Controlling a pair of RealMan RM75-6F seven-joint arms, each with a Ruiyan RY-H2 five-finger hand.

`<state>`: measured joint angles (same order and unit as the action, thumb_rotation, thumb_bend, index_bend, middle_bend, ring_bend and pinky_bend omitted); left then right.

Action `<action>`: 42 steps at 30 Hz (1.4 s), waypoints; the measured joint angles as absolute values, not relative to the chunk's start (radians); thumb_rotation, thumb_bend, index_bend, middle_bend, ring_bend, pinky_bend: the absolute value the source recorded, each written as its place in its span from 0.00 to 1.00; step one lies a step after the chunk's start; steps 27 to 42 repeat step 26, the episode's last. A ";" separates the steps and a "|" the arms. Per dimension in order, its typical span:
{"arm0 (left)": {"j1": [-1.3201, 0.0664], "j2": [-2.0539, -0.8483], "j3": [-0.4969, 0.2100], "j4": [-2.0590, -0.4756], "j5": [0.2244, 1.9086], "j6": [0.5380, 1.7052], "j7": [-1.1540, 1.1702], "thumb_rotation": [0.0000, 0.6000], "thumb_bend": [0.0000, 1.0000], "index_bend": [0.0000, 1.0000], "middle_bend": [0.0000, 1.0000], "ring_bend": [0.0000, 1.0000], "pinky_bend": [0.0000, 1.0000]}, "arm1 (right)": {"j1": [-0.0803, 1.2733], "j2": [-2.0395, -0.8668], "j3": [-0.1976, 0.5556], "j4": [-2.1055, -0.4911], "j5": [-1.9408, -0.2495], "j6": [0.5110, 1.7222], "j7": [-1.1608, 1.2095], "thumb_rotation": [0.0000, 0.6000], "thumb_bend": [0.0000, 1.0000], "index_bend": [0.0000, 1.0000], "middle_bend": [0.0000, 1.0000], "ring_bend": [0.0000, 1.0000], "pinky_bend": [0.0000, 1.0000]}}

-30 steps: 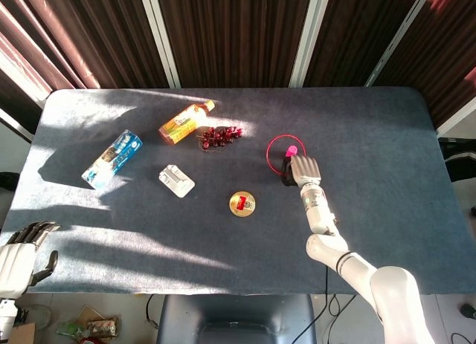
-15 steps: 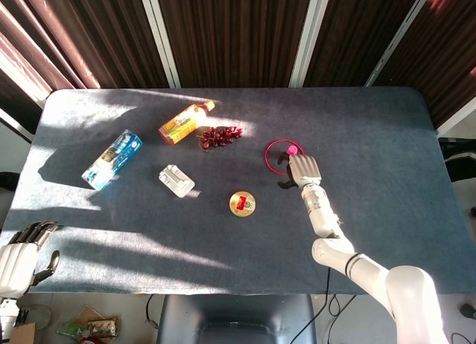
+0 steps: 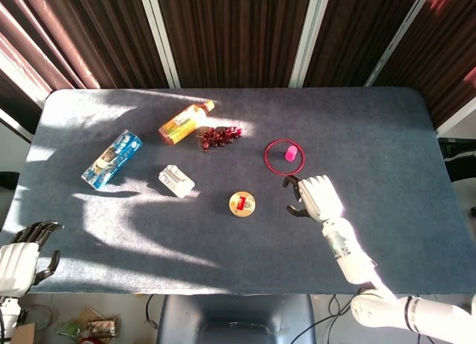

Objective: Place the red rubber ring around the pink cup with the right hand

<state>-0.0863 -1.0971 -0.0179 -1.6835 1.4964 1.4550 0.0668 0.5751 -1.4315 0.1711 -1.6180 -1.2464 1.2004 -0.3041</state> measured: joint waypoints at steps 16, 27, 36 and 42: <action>-0.087 -1.100 -0.027 -1.678 1.480 1.457 0.059 1.00 0.48 0.26 0.21 0.17 0.27 | 0.267 -1.175 -0.069 -1.708 -1.418 1.392 -0.224 1.00 0.08 0.00 0.00 0.00 0.16; -0.083 -1.102 -0.023 -1.679 1.490 1.468 0.068 1.00 0.48 0.27 0.21 0.17 0.27 | 0.231 -1.185 -0.063 -1.639 -1.446 1.384 -0.141 1.00 0.08 0.00 0.00 0.00 0.13; -0.083 -1.102 -0.023 -1.679 1.490 1.468 0.068 1.00 0.48 0.27 0.21 0.17 0.27 | 0.231 -1.185 -0.063 -1.639 -1.446 1.384 -0.141 1.00 0.08 0.00 0.00 0.00 0.13; -0.083 -1.102 -0.023 -1.679 1.490 1.468 0.068 1.00 0.48 0.27 0.21 0.17 0.27 | 0.231 -1.185 -0.063 -1.639 -1.446 1.384 -0.141 1.00 0.08 0.00 0.00 0.00 0.13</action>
